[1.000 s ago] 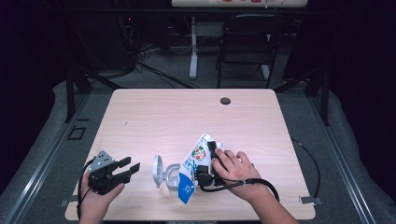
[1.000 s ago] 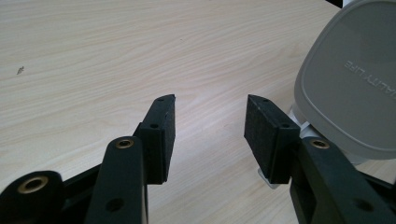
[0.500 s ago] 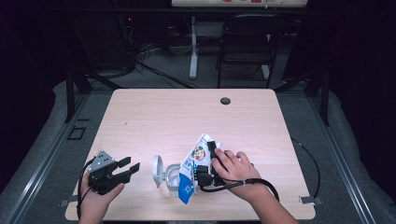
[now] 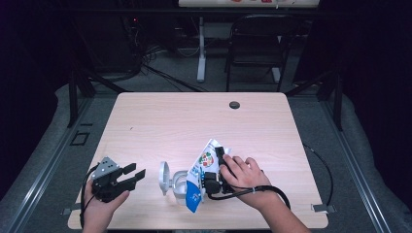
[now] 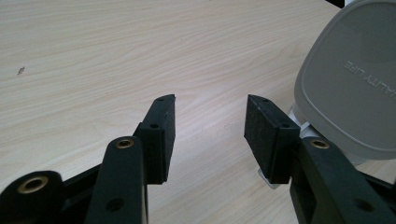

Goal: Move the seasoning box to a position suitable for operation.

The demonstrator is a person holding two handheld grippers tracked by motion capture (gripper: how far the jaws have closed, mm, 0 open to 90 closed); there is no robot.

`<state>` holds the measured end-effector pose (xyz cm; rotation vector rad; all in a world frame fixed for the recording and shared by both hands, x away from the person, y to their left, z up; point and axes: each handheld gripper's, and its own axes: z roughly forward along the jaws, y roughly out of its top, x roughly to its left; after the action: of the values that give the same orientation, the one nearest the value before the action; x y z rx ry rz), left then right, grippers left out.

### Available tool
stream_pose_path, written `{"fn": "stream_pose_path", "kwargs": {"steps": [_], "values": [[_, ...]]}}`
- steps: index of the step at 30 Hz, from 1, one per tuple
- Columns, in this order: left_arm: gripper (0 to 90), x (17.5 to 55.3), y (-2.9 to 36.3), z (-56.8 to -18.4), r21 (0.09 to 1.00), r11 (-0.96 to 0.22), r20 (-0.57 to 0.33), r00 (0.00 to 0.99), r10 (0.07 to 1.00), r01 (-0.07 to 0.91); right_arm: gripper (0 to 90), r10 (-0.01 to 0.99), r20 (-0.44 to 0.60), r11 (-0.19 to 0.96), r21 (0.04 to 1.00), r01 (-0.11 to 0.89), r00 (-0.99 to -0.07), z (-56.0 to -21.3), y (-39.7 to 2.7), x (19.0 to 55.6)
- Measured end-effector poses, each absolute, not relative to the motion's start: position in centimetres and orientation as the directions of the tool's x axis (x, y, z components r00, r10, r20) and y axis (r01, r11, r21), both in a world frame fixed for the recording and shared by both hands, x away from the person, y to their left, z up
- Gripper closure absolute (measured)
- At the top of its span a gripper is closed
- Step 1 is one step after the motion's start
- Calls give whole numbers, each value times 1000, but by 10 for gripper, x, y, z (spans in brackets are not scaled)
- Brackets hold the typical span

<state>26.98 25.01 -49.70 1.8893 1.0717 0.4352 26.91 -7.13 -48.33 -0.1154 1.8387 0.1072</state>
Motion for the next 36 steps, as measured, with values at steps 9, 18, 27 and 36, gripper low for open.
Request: {"fn": "stream_pose_path", "kwargs": {"steps": [9,18,27,36], "values": [[540,270,250,-497,834,-225,-120,563,818,504,720,-26,-964,992,9,-129,-265,-483,-70,268],[540,270,250,-497,834,-225,-119,563,818,503,722,-34,-964,991,1,-134,-262,-483,-69,267],[540,270,251,-497,834,-223,-121,561,819,504,724,-58,-966,990,-25,-136,-251,-482,-67,266],[540,270,251,-497,833,-226,-117,560,820,505,725,-63,-969,988,-28,-149,-238,-482,-67,266]]}}
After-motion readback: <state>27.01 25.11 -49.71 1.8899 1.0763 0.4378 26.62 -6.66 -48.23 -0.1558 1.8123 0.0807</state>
